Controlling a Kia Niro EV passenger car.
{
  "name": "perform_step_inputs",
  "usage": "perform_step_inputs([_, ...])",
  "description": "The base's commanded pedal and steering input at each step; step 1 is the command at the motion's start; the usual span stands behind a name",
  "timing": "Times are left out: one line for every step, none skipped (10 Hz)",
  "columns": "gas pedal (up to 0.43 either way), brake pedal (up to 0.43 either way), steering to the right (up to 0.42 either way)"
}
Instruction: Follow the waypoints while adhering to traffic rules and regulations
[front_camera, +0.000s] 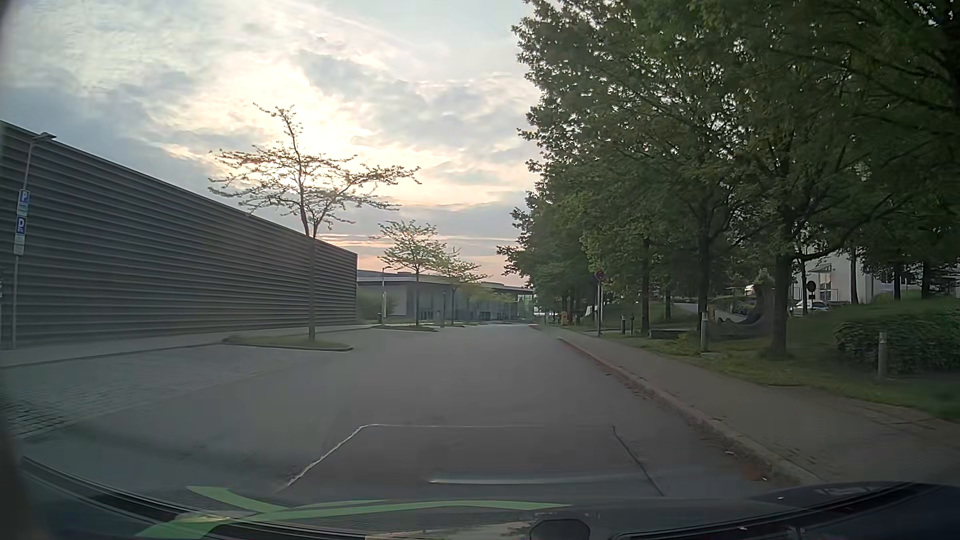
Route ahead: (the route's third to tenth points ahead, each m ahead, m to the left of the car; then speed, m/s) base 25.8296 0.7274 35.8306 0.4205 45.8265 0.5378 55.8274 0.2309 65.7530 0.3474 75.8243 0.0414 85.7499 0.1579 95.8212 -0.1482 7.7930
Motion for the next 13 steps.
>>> perform_step_inputs([0.079, 0.0, -0.002])
perform_step_inputs([0.079, 0.0, -0.002])
perform_step_inputs([0.079, 0.0, -0.002])
perform_step_inputs([0.079, 0.0, -0.001])
perform_step_inputs([0.079, 0.0, -0.002])
perform_step_inputs([0.079, 0.0, -0.003])
perform_step_inputs([0.079, 0.0, -0.005])
perform_step_inputs([0.079, 0.0, -0.005])
perform_step_inputs([0.079, 0.0, -0.005])
perform_step_inputs([0.079, 0.0, -0.006])
perform_step_inputs([0.079, 0.0, -0.006])
perform_step_inputs([0.079, 0.0, -0.006])
perform_step_inputs([0.079, 0.0, -0.006])
